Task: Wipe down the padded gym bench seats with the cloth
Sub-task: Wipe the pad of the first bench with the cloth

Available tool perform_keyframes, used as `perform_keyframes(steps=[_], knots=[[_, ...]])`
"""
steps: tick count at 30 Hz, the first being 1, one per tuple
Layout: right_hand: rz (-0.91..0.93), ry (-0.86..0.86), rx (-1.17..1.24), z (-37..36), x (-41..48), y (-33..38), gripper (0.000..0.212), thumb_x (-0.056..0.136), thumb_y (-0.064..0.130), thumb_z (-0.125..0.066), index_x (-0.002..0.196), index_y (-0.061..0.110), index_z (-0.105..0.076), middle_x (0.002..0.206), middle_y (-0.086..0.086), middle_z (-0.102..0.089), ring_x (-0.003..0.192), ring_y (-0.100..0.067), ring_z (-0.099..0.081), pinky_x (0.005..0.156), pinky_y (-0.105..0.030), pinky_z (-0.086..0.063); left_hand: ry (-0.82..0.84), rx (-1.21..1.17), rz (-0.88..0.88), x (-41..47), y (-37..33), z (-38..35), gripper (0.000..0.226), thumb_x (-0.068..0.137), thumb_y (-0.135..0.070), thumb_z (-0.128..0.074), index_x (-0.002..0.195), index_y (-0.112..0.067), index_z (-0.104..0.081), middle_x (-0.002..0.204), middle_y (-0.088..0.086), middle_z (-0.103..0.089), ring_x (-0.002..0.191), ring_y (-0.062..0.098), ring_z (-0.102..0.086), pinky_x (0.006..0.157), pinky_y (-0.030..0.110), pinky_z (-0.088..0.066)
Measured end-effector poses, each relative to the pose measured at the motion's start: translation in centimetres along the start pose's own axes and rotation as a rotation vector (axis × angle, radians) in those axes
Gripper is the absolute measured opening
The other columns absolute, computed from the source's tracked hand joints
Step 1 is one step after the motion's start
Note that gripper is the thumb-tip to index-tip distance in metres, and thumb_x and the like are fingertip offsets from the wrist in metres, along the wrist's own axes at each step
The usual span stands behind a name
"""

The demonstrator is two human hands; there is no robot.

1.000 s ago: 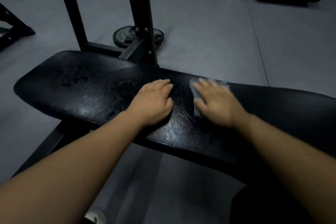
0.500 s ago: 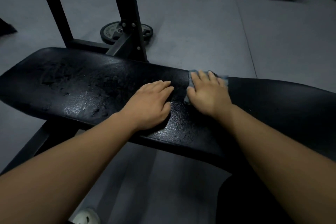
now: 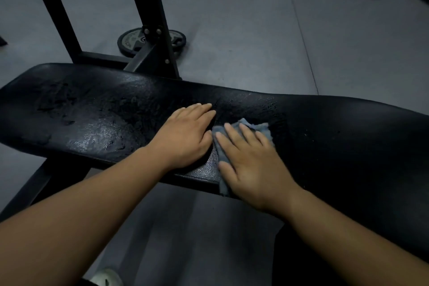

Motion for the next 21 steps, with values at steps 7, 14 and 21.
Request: perform_keyframes(steps=[7, 14, 21], knots=[[-0.287, -0.040, -0.069, 0.1, 4.9, -3.9, 0.070, 0.094, 0.052, -0.021, 0.158, 0.024, -0.024, 0.166, -0.007, -0.020, 0.151, -0.030, -0.017, 0.120, -0.049, -0.015, -0.012, 0.023, 0.004, 0.1, 0.0, -0.2, 0.075, 0.086, -0.049, -0.016, 0.150, -0.018, -0.039, 0.160, 0.002, -0.033, 0.148, 0.021, -0.027, 0.121, 0.042, -0.021], [-0.021, 0.014, -0.016, 0.5, 1.0, -3.3, 0.077, 0.088, 0.056, -0.016, 0.155, 0.024, -0.032, 0.163, -0.005, -0.028, 0.150, -0.029, -0.023, 0.121, -0.045, -0.020, -0.011, 0.011, -0.006, 0.1, 0.1, 0.0, 0.076, 0.086, -0.048, -0.015, 0.151, -0.017, -0.039, 0.161, 0.002, -0.032, 0.148, 0.021, -0.027, 0.121, 0.043, -0.022], [-0.038, -0.053, -0.014, -0.2, 2.6, -0.1, 0.072, 0.090, 0.050, -0.018, 0.156, 0.023, -0.031, 0.164, -0.005, -0.026, 0.150, -0.030, -0.023, 0.120, -0.049, -0.018, -0.011, -0.006, 0.000, 0.0, 0.1, -0.1, 0.076, 0.085, -0.047, -0.014, 0.151, -0.016, -0.040, 0.160, 0.002, -0.033, 0.148, 0.021, -0.027, 0.121, 0.043, -0.022]])
Point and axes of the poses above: each hand's wrist, its own x-axis towards the middle knuckle, its own z-axis out of the back of the hand, y = z × x, the point moved 6 cm from there along x, towards the middle knuckle
